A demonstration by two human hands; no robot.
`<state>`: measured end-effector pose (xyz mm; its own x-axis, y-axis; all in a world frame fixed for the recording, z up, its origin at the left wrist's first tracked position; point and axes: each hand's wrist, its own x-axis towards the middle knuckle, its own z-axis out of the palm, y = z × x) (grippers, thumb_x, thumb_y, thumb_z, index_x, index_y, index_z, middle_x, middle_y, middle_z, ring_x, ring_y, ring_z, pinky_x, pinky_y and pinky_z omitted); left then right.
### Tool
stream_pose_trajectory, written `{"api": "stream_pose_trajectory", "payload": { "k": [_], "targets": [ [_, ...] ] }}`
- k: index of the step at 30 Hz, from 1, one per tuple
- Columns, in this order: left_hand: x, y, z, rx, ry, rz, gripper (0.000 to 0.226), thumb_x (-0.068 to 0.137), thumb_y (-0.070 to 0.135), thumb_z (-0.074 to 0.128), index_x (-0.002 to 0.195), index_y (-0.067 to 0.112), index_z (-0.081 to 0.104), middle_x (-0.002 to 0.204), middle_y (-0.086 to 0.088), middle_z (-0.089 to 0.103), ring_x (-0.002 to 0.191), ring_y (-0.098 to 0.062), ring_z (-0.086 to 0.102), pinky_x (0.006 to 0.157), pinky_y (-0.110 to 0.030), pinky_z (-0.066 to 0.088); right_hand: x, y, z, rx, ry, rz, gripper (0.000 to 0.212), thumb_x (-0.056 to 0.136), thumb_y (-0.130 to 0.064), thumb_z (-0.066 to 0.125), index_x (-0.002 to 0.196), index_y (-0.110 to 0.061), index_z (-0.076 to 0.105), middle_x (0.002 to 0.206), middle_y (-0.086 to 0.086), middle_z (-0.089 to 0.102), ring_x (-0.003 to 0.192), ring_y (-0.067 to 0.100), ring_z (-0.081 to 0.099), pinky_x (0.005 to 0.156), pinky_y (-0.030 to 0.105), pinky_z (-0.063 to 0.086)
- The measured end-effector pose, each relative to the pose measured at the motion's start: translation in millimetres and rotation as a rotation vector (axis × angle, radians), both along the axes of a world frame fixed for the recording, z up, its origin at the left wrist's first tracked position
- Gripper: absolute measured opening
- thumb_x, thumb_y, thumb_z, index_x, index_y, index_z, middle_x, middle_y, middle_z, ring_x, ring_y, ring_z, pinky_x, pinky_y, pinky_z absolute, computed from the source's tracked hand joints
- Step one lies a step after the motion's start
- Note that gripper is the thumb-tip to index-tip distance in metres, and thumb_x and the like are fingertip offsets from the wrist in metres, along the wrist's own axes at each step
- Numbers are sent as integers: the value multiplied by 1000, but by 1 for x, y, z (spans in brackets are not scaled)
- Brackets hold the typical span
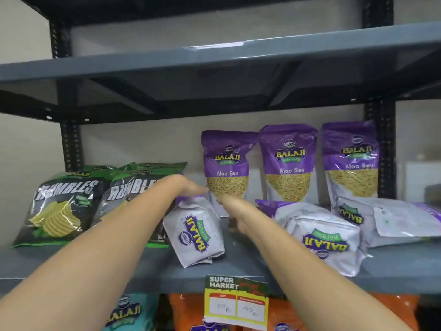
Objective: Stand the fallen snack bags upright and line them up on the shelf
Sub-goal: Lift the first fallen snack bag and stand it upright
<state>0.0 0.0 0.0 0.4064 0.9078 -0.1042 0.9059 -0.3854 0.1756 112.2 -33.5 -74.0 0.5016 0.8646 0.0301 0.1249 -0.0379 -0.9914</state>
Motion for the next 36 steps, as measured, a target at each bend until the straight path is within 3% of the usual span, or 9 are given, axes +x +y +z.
{"api": "stream_pose_trajectory", "payload": {
  "k": [3, 6, 10, 13, 20, 24, 27, 31, 36],
  "targets": [
    [-2, -2, -9, -111, 30, -18, 53, 98, 55, 28, 117, 14, 54, 137, -16, 50, 111, -28, 56, 88, -33, 43, -5, 8, -7, -151, 34, -2, 15, 100, -22, 43, 86, -15, 47, 74, 4, 47, 58, 17, 46, 50, 29, 40],
    [-1, 2, -13, -83, -33, -24, 37, 100, 43, 40, 102, 9, 56, 91, -10, 62, 73, -22, 57, 62, -28, 44, -9, 18, -17, -174, 61, 16, 10, 97, -23, 45, 101, -16, 52, 72, 2, 57, 57, 15, 55, 50, 28, 48],
    [-4, 20, -18, 76, -218, -3, 49, 95, 32, 55, 131, 0, 51, 132, -17, 58, 98, -27, 58, 82, -33, 46, -11, 21, -18, -75, 143, 13, 24, 94, -14, 52, 117, -14, 57, 73, 3, 60, 44, 13, 60, 36, 18, 46],
    [-11, 32, -21, 133, -472, 17, 59, 84, 32, 71, 127, -2, 50, 116, -18, 59, 94, -28, 54, 77, -28, 41, -10, 25, -13, 54, 189, -65, 42, 90, -7, 57, 132, -4, 53, 87, 8, 63, 49, 16, 63, 31, 16, 43],
    [-13, 58, -44, -32, -1109, -15, 65, 71, 19, 82, 126, 1, 53, 119, -11, 66, 102, -28, 65, 94, -36, 52, -3, 35, 9, 328, -80, -297, 58, 78, -3, 59, 130, -22, 44, 116, 5, 65, 94, 26, 66, 56, 24, 46],
    [1, 67, -68, -131, -1390, -145, 95, 74, -3, 77, 151, 14, 25, 138, -7, 55, 119, -25, 60, 104, -42, 48, 3, 41, 10, 393, -253, -421, 64, 75, 3, 58, 129, -28, 43, 124, 2, 60, 109, 27, 63, 89, 42, 55],
    [7, 78, -91, -216, -1378, -227, 100, 77, -7, 73, 155, 18, 15, 140, -9, 55, 120, -27, 59, 105, -48, 47, 5, 37, -10, 410, -287, -492, 57, 74, 2, 59, 122, -27, 47, 122, 2, 60, 112, 28, 59, 92, 45, 52],
    [2, 91, -112, -139, -1331, -346, 87, 80, -12, 68, 152, 12, 24, 134, -1, 56, 111, -12, 60, 100, -30, 48, -2, 29, -29, 505, -306, -431, 61, 77, -13, 68, 133, -19, 46, 125, 4, 54, 118, 25, 53, 105, 44, 42],
    [-2, 95, -110, -136, -1287, -428, 82, 81, -10, 68, 148, 19, 31, 129, -1, 60, 108, -13, 61, 88, -18, 53, 5, 34, -9, 381, 55, -346, 70, 84, -53, 48, 146, -22, 41, 142, 6, 52, 133, 29, 48, 114, 51, 34]
  ]
}}
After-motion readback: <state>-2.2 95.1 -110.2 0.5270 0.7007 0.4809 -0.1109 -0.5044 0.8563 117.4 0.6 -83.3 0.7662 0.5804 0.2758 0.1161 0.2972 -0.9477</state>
